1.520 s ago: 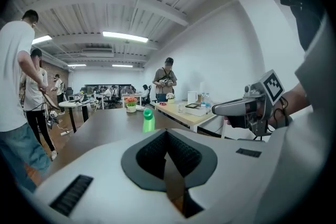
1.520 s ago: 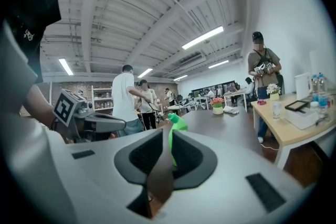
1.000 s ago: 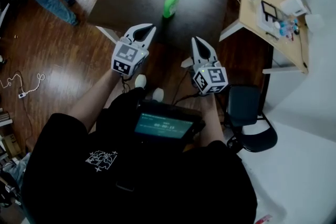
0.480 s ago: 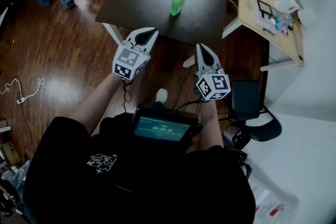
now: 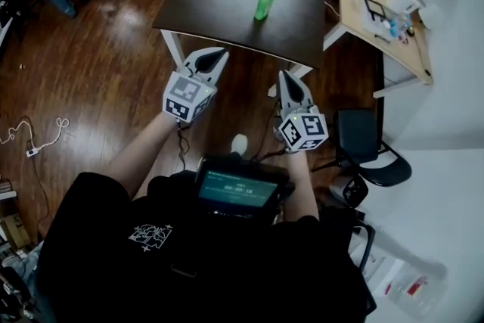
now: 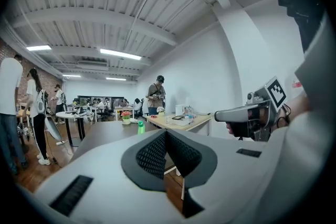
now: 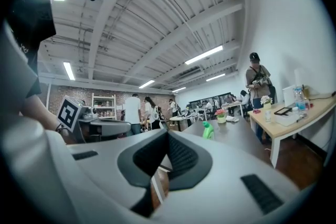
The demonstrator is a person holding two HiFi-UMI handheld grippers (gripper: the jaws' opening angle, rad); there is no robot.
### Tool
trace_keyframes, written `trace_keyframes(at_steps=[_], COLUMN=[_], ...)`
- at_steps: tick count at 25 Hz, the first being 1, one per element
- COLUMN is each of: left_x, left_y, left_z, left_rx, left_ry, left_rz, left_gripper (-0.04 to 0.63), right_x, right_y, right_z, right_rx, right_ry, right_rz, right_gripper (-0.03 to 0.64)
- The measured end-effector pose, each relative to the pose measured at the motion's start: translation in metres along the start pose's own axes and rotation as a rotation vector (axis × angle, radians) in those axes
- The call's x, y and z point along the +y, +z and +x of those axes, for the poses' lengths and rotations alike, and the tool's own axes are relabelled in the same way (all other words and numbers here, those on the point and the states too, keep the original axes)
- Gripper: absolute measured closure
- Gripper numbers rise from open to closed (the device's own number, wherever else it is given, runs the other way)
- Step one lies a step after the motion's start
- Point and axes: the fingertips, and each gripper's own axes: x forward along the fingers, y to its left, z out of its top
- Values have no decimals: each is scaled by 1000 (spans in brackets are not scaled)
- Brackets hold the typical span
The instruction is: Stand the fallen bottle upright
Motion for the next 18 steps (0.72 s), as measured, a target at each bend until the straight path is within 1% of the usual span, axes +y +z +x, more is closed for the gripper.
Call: trace_keyframes(at_steps=[5, 10, 14, 18], left_x=[-2, -8, -25, -27], left_y=[3, 8, 6, 7], left_z=[-6, -10, -10, -9], left_rx=[-11, -20, -21, -30], left_ry=[1, 14, 22, 22], left_rz=[-4, -14, -4, -8], left_gripper=[593, 592, 592, 594], right_x=[7, 8, 10, 8], right_y=[2, 2, 1, -4], right_z=[-2, -6, -21, -23], right_rx=[22, 30, 45, 45], right_ry=[13, 35, 64, 63], right_rz=[-30, -28, -44, -44], right_gripper=[606, 606, 606, 606])
